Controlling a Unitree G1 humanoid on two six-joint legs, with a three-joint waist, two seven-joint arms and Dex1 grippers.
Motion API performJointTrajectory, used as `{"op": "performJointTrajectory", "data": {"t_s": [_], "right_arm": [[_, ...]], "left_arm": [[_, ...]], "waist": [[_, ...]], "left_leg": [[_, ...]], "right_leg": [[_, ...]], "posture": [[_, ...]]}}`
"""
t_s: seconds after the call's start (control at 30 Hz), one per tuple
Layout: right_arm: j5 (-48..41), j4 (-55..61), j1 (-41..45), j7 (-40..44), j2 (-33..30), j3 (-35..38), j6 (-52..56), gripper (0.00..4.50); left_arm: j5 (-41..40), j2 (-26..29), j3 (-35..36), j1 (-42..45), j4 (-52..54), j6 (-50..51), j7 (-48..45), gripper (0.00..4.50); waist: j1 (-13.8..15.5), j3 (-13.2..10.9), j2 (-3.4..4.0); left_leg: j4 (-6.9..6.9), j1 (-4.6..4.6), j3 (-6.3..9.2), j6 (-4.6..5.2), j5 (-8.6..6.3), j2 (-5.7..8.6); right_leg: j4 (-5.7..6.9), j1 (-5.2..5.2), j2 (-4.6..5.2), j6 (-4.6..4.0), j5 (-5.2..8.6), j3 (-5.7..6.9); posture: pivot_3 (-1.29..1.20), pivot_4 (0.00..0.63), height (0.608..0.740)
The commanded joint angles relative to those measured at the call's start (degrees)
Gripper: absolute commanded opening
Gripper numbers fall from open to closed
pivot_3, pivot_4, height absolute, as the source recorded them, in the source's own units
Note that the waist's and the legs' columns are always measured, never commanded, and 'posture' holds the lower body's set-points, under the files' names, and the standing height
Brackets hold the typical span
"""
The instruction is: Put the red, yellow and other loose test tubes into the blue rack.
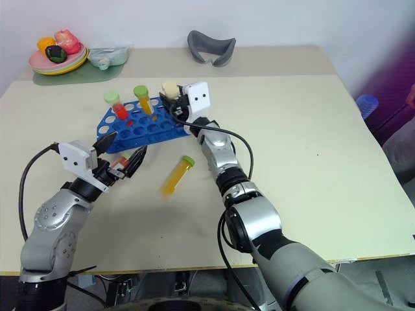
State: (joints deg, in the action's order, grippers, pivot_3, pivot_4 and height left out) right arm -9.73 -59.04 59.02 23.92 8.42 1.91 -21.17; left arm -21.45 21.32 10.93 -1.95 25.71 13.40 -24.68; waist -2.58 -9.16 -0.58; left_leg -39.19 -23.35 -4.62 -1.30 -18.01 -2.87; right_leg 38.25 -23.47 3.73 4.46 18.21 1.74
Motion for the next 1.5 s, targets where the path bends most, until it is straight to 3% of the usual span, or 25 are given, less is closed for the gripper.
{"op": "performJointTrajectory", "data": {"t_s": [0.03, 0.3, 0.5, 0.7, 1.0, 1.33, 1.5], "right_arm": [[-0.3, 1.8, 0.4, 0.5, 0.9, 0.7, -2.1, 4.32], [-0.8, 7.4, -0.9, 2.9, 0.1, 0.7, -3.2, 4.42], [-4.3, 29.1, -9.4, 6.7, -4.2, -0.1, 7.1, 4.42], [-8.6, 53.9, -21.7, 16.1, -18.1, -3.4, 25.3, 4.42], [-11.8, 71.7, -35.1, 25.4, -36.4, -3.6, 38.4, 4.42], [-11.3, 75.8, -37.4, 25.3, -39.6, -4.3, 41.7, 4.42], [-10.6, 75.5, -38.0, 28.1, -42.9, -4.3, 41.0, 4.42]], "left_arm": [[0.0, 0.0, 0.9, -0.4, -0.5, -2.7, -0.8, 4.50], [0.1, 0.0, 0.9, -1.0, -2.9, -5.4, -2.0, 4.50], [-0.1, 0.5, 1.1, -2.5, -3.1, -6.1, -2.7, 4.50], [-1.0, 2.4, 0.3, -2.1, -1.3, -2.2, -3.3, 4.50], [-1.9, 5.9, -1.8, 0.6, 1.8, 4.2, -4.7, 4.50], [-2.0, 6.9, -5.9, 5.2, 6.2, 14.8, -2.7, 4.50], [-1.3, 8.5, -11.8, 14.7, 10.7, 33.8, 3.9, 4.50]], "waist": [[0.0, 0.0, 0.00], [0.0, 0.0, 0.00], [0.2, 0.0, 0.00], [0.5, 0.0, 0.00], [0.6, 0.0, 0.00], [2.0, 0.0, -0.02], [2.6, 0.0, -0.05]], "left_leg": [[0.00, 0.00, 0.00, 0.00, 0.00, 0.00], [0.00, 0.00, 0.00, 0.00, 0.00, 0.00], [-0.01, 0.00, 0.03, 0.00, 0.00, 0.00], [-0.02, 0.01, 0.05, 0.02, -0.01, 0.03], [-0.01, 0.07, 0.05, 0.04, -0.02, 0.02], [-0.06, 0.13, 0.06, 0.05, -0.02, 0.03], [-0.17, 0.13, 0.12, 0.09, -0.04, 0.12]], "right_leg": [[0.00, 0.00, 0.00, 0.00, 0.00, 0.00], [0.00, 0.01, 0.00, 0.00, 0.00, 0.00], [0.02, 0.02, 0.03, 0.00, 0.00, 0.00], [0.01, 0.06, 0.07, 0.00, 0.00, 0.00], [0.01, 0.07, 0.03, 0.00, 0.00, -0.02], [0.01, 0.15, -0.03, 0.00, 0.00, -0.04], [0.01, 0.26, -0.06, 0.02, -0.01, -0.02]], "posture": [[0.00, 0.150, 0.735], [0.00, 0.150, 0.735], [0.00, 0.150, 0.735], [0.00, 0.150, 0.735], [0.00, 0.150, 0.735], [0.00, 0.150, 0.735], [0.00, 0.150, 0.735]]}}
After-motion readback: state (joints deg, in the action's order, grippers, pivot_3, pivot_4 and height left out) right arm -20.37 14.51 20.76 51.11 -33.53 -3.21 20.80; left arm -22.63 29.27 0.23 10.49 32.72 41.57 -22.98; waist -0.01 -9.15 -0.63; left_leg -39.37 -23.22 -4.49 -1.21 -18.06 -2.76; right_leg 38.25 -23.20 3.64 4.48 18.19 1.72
